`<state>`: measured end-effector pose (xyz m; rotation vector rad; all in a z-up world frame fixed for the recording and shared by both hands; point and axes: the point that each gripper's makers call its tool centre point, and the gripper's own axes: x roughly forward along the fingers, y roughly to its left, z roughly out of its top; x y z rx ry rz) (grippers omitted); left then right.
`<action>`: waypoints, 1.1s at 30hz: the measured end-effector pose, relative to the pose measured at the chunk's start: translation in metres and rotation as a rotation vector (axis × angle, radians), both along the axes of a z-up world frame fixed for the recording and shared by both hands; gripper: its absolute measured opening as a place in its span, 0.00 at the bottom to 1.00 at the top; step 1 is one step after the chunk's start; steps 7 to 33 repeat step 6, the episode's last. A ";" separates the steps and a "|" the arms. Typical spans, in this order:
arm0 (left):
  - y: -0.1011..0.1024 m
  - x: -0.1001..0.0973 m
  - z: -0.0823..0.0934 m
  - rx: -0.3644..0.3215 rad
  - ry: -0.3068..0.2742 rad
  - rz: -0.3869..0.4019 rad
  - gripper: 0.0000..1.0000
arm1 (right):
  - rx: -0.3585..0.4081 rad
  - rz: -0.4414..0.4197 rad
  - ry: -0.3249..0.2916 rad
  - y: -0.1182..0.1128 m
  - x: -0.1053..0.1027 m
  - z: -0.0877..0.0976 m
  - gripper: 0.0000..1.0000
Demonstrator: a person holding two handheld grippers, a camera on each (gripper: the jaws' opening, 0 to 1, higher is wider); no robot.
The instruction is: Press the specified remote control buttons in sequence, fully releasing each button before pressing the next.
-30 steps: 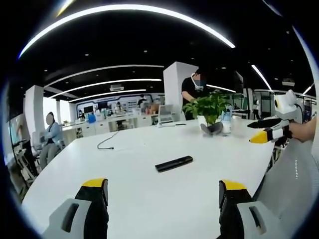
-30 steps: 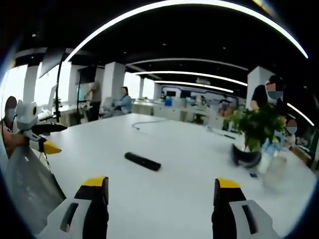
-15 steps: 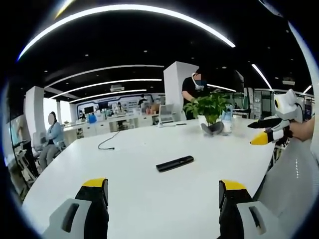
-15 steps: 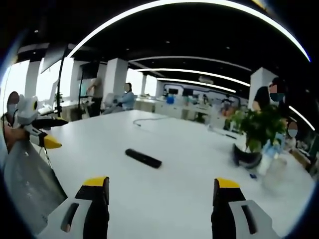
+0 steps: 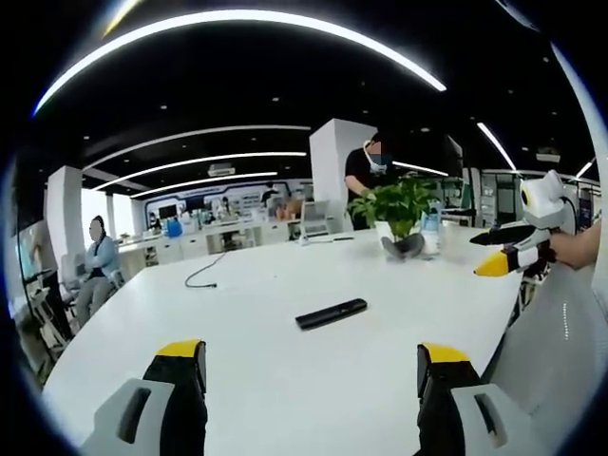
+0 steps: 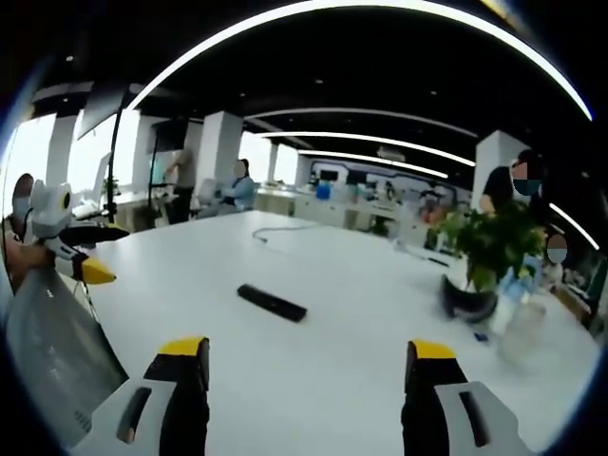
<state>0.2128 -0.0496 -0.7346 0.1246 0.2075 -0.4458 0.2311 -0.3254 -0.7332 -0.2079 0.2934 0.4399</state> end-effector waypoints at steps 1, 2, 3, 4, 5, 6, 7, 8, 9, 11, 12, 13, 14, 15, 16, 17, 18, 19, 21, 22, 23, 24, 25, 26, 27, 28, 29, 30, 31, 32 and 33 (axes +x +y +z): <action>0.000 0.000 0.000 -0.001 0.000 0.000 0.96 | 0.002 0.000 -0.001 0.000 0.000 0.000 0.84; 0.000 0.000 0.000 -0.003 0.000 -0.001 0.96 | 0.004 0.000 0.000 0.000 0.000 0.001 0.84; 0.000 0.000 0.001 -0.004 -0.001 -0.001 0.96 | 0.004 0.002 0.001 0.001 0.000 0.000 0.84; 0.000 0.000 0.000 -0.003 0.000 -0.001 0.96 | 0.001 0.005 0.002 0.001 -0.001 0.000 0.84; 0.000 0.000 0.000 -0.002 0.001 -0.001 0.96 | 0.000 0.009 0.003 0.002 -0.001 0.000 0.84; 0.000 0.000 0.000 -0.002 0.001 -0.002 0.96 | 0.000 0.011 0.004 0.003 -0.001 0.000 0.84; 0.000 0.000 0.000 -0.002 0.001 -0.002 0.96 | 0.000 0.011 0.004 0.003 -0.001 0.000 0.84; 0.000 0.000 0.000 -0.002 0.001 -0.002 0.96 | 0.000 0.011 0.004 0.003 -0.001 0.000 0.84; 0.000 0.000 0.000 -0.002 0.001 -0.002 0.96 | 0.000 0.011 0.004 0.003 -0.001 0.000 0.84; 0.000 0.000 0.000 -0.002 0.001 -0.002 0.96 | 0.000 0.011 0.004 0.003 -0.001 0.000 0.84; 0.000 0.000 0.000 -0.002 0.001 -0.002 0.96 | 0.000 0.011 0.004 0.003 -0.001 0.000 0.84; 0.000 0.000 0.000 -0.002 0.001 -0.002 0.96 | 0.000 0.011 0.004 0.003 -0.001 0.000 0.84; 0.000 0.000 0.000 -0.002 0.001 -0.002 0.96 | 0.000 0.011 0.004 0.003 -0.001 0.000 0.84; 0.000 0.000 0.000 -0.002 0.001 -0.002 0.96 | 0.000 0.011 0.004 0.003 -0.001 0.000 0.84; 0.000 0.000 0.000 -0.002 0.001 -0.002 0.96 | 0.000 0.011 0.004 0.003 -0.001 0.000 0.84; 0.000 0.000 0.000 -0.002 0.001 -0.002 0.96 | 0.000 0.011 0.004 0.003 -0.001 0.000 0.84; 0.000 0.000 0.000 -0.002 0.001 -0.002 0.96 | 0.000 0.011 0.004 0.003 -0.001 0.000 0.84; 0.000 0.000 0.000 -0.002 0.001 -0.002 0.96 | 0.000 0.011 0.004 0.003 -0.001 0.000 0.84; 0.000 0.000 0.000 -0.002 0.001 -0.002 0.96 | 0.000 0.011 0.004 0.003 -0.001 0.000 0.84; 0.000 0.000 0.000 -0.002 0.001 -0.002 0.96 | 0.000 0.011 0.004 0.003 -0.001 0.000 0.84; 0.000 0.000 0.000 -0.002 0.001 -0.002 0.96 | 0.000 0.011 0.004 0.003 -0.001 0.000 0.84; 0.000 0.000 0.000 -0.002 0.001 -0.002 0.96 | 0.000 0.011 0.004 0.003 -0.001 0.000 0.84; 0.000 0.000 0.000 -0.002 0.001 -0.002 0.96 | 0.000 0.011 0.004 0.003 -0.001 0.000 0.84; 0.000 0.000 0.000 -0.002 0.001 -0.002 0.96 | 0.000 0.011 0.004 0.003 -0.001 0.000 0.84; 0.000 0.000 0.000 -0.002 0.001 -0.002 0.96 | 0.000 0.011 0.004 0.003 -0.001 0.000 0.84; 0.000 0.000 0.000 -0.002 0.001 -0.002 0.96 | 0.000 0.011 0.004 0.003 -0.001 0.000 0.84; 0.000 0.000 0.000 -0.002 0.001 -0.002 0.96 | 0.000 0.011 0.004 0.003 -0.001 0.000 0.84; 0.000 0.000 0.000 -0.002 0.001 -0.002 0.96 | 0.000 0.011 0.004 0.003 -0.001 0.000 0.84; 0.000 0.000 0.000 -0.002 0.001 -0.002 0.96 | 0.000 0.011 0.004 0.003 -0.001 0.000 0.84; 0.000 0.000 0.000 -0.002 0.001 -0.002 0.96 | 0.000 0.011 0.004 0.003 -0.001 0.000 0.84; 0.000 0.000 0.000 -0.002 0.001 -0.002 0.96 | 0.000 0.011 0.004 0.003 -0.001 0.000 0.84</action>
